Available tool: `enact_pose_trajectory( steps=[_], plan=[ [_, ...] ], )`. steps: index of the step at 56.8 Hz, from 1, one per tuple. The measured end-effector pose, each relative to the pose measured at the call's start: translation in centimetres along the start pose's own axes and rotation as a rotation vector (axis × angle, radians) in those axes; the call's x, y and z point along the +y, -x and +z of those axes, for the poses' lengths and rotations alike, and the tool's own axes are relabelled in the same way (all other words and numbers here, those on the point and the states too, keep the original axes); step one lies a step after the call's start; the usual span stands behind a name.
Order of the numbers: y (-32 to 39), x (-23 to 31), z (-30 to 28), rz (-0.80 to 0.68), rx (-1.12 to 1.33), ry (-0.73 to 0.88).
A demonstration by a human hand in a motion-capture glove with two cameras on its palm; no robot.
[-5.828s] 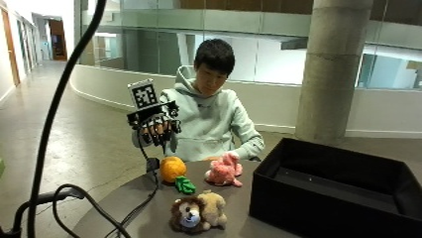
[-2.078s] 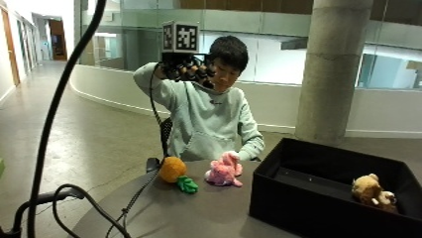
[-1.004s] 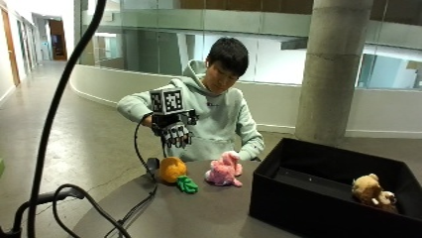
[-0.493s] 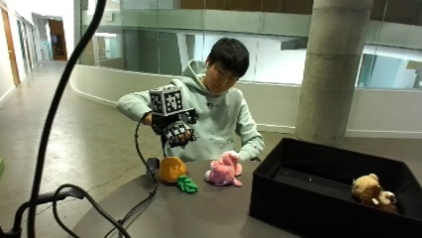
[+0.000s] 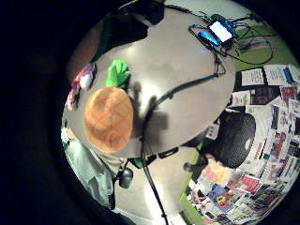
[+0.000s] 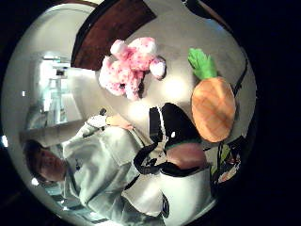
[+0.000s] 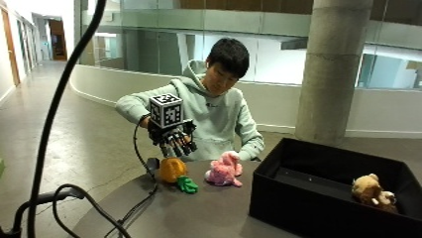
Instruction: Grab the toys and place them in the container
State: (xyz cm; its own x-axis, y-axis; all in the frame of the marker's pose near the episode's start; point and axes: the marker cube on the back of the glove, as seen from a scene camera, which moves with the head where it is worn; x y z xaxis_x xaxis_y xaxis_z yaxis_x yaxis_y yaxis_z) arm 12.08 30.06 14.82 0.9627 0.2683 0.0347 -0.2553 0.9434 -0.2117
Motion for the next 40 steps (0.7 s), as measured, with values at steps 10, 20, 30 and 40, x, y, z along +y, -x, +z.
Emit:
enact_pose_trajectory(
  steps=[10,20,30,40],
  plan=[
    [-0.4,-0.2,0.2,-0.009,0.003,0.006],
    [-0.5,0.0,2.0,0.006,0.015,0.049],
    [-1.2,0.1,5.8,0.042,0.033,0.127],
    [-0.8,-0.3,9.4,0.080,-0.057,0.002]
  ],
)
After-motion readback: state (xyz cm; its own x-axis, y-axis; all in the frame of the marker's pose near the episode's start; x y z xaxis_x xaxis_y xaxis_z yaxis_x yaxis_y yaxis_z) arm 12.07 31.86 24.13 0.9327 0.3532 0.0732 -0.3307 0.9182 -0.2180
